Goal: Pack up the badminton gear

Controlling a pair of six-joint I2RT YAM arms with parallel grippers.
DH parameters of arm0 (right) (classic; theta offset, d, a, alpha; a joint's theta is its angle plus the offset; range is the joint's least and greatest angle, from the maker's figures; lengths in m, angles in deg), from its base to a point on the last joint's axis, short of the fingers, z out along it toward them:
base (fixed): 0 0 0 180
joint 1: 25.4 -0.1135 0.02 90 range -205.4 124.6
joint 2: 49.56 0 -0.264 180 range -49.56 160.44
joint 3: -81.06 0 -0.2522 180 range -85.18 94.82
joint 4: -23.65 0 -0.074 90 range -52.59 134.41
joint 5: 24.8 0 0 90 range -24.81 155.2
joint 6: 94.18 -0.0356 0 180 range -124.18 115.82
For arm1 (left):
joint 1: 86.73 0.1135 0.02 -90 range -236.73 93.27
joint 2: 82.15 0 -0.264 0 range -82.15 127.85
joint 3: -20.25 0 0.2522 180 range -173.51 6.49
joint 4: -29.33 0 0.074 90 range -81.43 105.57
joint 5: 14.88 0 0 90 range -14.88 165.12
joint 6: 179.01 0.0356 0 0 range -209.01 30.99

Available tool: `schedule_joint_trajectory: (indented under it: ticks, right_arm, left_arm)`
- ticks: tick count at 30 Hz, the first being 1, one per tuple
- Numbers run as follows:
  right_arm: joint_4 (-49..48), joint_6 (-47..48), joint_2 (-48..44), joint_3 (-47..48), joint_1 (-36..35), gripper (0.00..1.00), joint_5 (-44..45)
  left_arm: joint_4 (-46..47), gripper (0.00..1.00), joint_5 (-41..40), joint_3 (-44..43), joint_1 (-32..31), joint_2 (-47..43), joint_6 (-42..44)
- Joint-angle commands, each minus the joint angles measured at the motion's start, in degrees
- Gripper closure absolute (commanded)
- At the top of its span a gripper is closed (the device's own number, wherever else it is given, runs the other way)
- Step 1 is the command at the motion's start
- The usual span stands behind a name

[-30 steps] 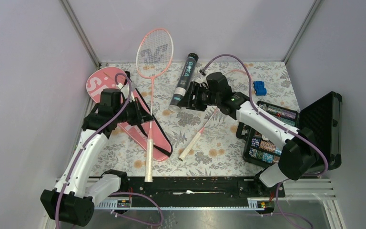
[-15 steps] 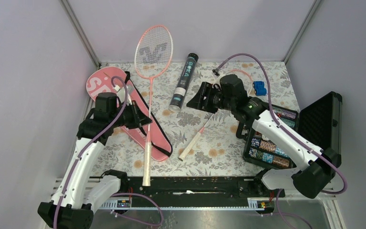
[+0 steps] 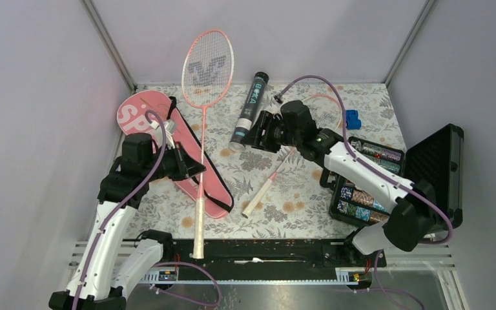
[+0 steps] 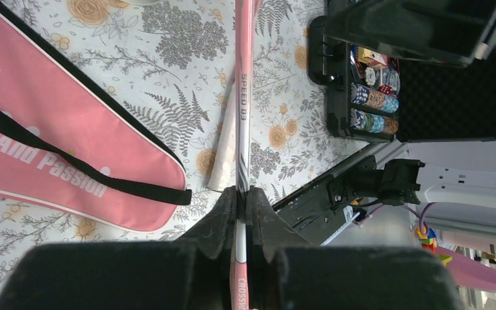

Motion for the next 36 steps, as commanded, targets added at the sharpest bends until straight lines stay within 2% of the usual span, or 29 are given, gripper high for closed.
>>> schedule_joint_trajectory:
  ticks: [1,5,10,16,23,26,27,30,33,35,36]
  right_arm:
    - [-10.08,-4.38,3.77,3.16,-2.41,0.42,-1.9]
    - [-18.83,-5.46,5.76,4.51,-4.84,0.41,-1.48]
    - [-29.15,-9.14,7.56,3.27,-6.62,0.46,0.01]
    - [-29.46,-9.19,11.46,5.58,-8.7,0.46,-1.0]
    - [-25.12,-7.48,14.54,7.74,-9.44,0.47,-0.96]
    - [-24.65,-7.6,15.33,8.32,-9.47,0.5,-2.14]
    - [-24.56,-7.49,15.38,8.26,-9.49,0.54,-2.0]
    - [-23.34,-6.88,15.6,8.86,-9.6,0.77,-2.02]
    - [-23.95,-6.61,15.19,8.68,-9.6,0.93,-1.66]
    - [-24.77,-6.36,14.81,8.34,-9.52,1.0,-1.56]
    - [-24.89,-6.1,14.63,8.16,-9.52,1.0,-1.21]
  left_arm:
    - [5.46,1.0,4.16,0.87,0.0,-2.62,-3.16]
    - [7.5,1.0,6.09,2.03,-0.03,-2.04,-5.44]
    - [11.6,1.0,6.72,2.92,-0.09,-1.14,-8.97]
    - [15.01,1.0,6.14,3.2,-0.11,-0.5,-11.95]
    - [18.25,1.0,7.07,3.87,-0.55,0.64,-12.69]
    - [19.38,1.0,7.5,4.69,-0.64,0.95,-13.66]
    - [20.02,1.0,7.44,4.99,-0.64,1.03,-14.02]
    - [21.28,1.0,8.14,5.33,-0.64,1.91,-14.5]
    - [21.13,1.0,8.49,5.14,-0.64,2.19,-14.5]
    - [20.27,0.98,8.4,4.83,-0.63,2.37,-13.79]
    - [19.86,0.91,8.39,4.73,-0.64,2.51,-13.36]
